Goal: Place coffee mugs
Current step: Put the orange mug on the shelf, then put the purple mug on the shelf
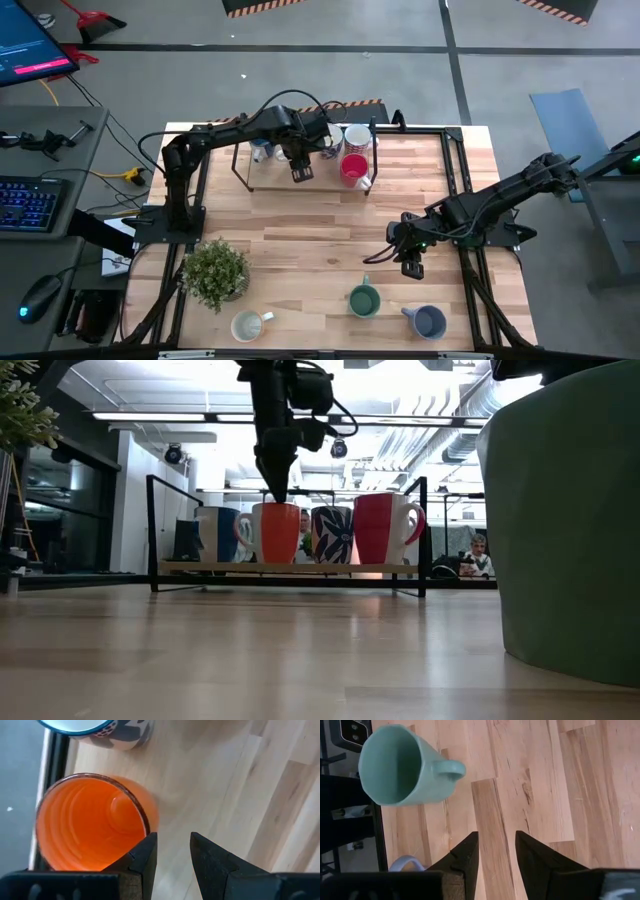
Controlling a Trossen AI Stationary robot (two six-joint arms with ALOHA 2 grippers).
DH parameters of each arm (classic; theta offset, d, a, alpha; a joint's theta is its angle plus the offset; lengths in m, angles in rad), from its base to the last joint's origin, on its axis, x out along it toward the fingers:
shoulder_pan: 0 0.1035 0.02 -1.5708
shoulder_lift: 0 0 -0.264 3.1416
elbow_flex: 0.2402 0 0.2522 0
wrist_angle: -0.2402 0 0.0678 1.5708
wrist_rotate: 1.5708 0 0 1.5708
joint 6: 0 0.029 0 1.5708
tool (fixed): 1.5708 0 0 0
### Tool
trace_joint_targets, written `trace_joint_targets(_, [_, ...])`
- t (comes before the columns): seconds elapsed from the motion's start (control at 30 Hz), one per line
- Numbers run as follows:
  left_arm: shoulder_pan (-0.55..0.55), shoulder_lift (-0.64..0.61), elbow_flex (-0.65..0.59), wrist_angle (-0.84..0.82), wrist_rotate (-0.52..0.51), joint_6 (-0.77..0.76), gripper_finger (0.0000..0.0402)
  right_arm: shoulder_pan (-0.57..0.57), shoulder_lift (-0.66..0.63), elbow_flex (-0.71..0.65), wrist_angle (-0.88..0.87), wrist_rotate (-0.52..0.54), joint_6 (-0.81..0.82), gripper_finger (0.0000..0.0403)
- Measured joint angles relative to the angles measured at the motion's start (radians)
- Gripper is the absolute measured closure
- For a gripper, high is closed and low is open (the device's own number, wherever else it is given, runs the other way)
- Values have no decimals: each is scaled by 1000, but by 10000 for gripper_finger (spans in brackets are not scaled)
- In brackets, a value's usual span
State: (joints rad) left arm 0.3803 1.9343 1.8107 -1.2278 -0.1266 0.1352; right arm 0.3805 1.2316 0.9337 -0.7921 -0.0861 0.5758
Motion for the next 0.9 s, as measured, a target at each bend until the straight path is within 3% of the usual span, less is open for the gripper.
trace_joint_targets(0.1, [0,0,0,0,-39,2,293,0,0,0,0,0,0,295])
trace_joint_targets(0.43, [11,0,0,0,-31,-7,293,0,0,0,0,0,1,295])
trace_joint_targets(0.6, [-28,0,12,-76,145,-97,293,0,0,0,0,-30,-11,295])
trace_joint_targets(0.77, [-183,-9,46,-235,402,-283,293,1,0,0,-11,-251,-58,295])
trace_joint_targets(0.9, [-411,-17,26,-237,373,-310,293,20,0,0,-55,-358,-112,295])
